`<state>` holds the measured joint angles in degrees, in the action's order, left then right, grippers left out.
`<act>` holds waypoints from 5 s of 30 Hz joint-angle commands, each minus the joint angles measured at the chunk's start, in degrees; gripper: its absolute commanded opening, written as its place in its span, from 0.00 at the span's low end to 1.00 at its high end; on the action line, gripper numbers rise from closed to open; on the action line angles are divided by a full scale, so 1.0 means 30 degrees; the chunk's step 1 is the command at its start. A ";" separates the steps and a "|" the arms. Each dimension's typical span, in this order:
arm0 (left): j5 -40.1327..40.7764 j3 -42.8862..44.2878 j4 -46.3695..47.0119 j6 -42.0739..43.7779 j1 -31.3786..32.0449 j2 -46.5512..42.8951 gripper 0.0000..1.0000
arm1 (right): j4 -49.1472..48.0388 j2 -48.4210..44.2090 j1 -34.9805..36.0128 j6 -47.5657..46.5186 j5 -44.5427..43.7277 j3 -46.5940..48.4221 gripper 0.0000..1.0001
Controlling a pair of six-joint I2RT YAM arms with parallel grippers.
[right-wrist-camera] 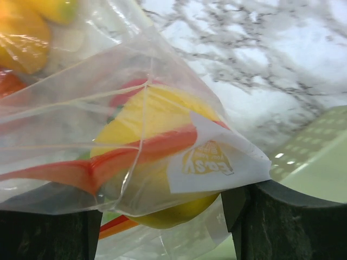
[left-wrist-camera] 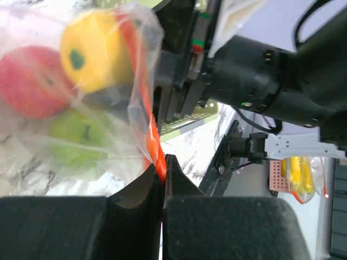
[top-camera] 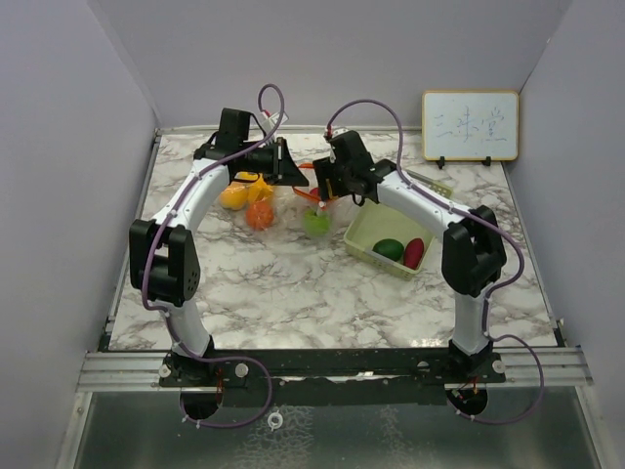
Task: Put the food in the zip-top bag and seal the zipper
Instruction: Place the fake fruit in the zipper food storage bag, then pick up the fake fruit from the bin, then place the fake fruit in the zipper food storage bag.
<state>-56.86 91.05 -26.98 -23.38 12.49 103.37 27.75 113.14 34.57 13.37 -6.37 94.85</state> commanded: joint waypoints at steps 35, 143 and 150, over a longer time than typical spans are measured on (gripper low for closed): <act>0.0611 0.1498 -0.1317 0.1820 -0.0392 0.1971 0.00 | 0.9162 -0.7420 -0.2703 0.3659 0.1571 -0.3992 1.00; -0.1019 0.2182 0.0804 -0.0528 -0.0194 0.1775 0.00 | 0.7377 -0.2862 -0.0911 0.2424 0.0020 0.5217 1.00; -0.1570 0.2121 0.1525 -0.0919 -0.0180 0.1753 0.00 | 1.1975 -0.5269 -0.2086 0.3500 -0.3659 0.1097 1.00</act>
<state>-57.87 97.60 -25.47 -25.06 12.10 110.30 51.75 102.59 30.20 21.23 -9.15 106.17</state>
